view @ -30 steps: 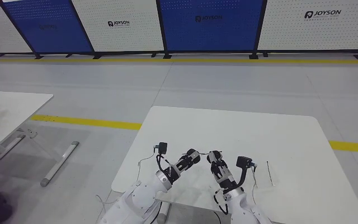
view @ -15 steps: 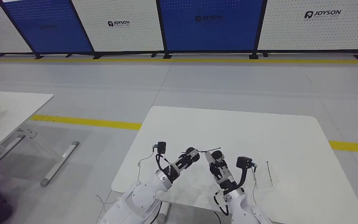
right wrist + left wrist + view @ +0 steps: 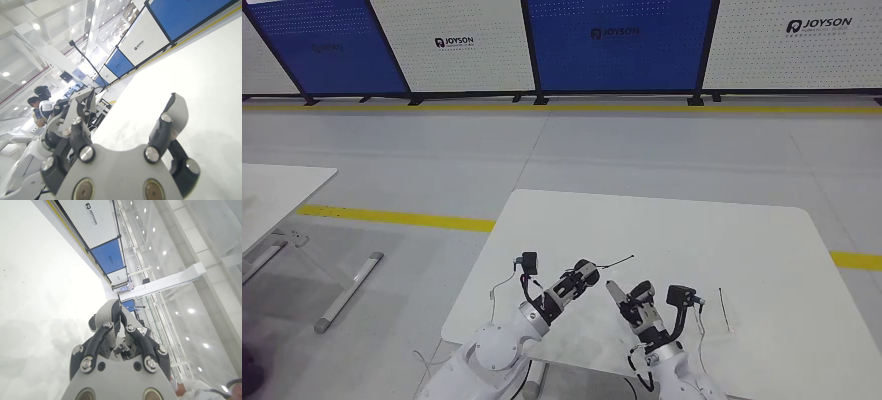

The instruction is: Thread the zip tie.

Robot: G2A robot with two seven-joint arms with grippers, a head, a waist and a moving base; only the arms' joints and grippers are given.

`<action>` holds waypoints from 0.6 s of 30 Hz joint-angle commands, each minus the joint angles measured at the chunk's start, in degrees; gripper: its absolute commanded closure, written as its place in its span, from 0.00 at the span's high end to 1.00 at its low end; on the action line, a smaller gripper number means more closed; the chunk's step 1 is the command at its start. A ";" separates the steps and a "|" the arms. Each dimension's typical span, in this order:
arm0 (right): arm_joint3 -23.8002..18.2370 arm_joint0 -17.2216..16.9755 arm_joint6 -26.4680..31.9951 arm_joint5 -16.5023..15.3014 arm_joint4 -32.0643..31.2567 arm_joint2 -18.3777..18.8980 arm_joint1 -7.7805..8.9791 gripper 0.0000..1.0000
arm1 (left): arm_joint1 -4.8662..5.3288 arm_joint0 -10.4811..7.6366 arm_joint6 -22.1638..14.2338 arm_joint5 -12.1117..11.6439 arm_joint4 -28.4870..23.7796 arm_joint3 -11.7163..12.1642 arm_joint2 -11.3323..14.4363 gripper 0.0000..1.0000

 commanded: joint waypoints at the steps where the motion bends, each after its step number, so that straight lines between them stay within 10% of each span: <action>1: 0.06 0.12 -0.92 1.07 -1.61 0.42 0.08 1.00 | -0.02 -0.01 0.08 0.09 -0.20 0.03 0.03 0.00; 10: -1.50 0.67 -0.16 6.65 -16.55 2.45 1.11 1.00 | -0.27 0.00 0.44 0.09 -3.43 0.27 -0.01 0.00; 18: -1.50 0.67 -0.16 6.65 -16.55 2.45 1.11 1.00 | -0.27 0.00 0.44 0.09 -3.43 0.27 -0.01 0.00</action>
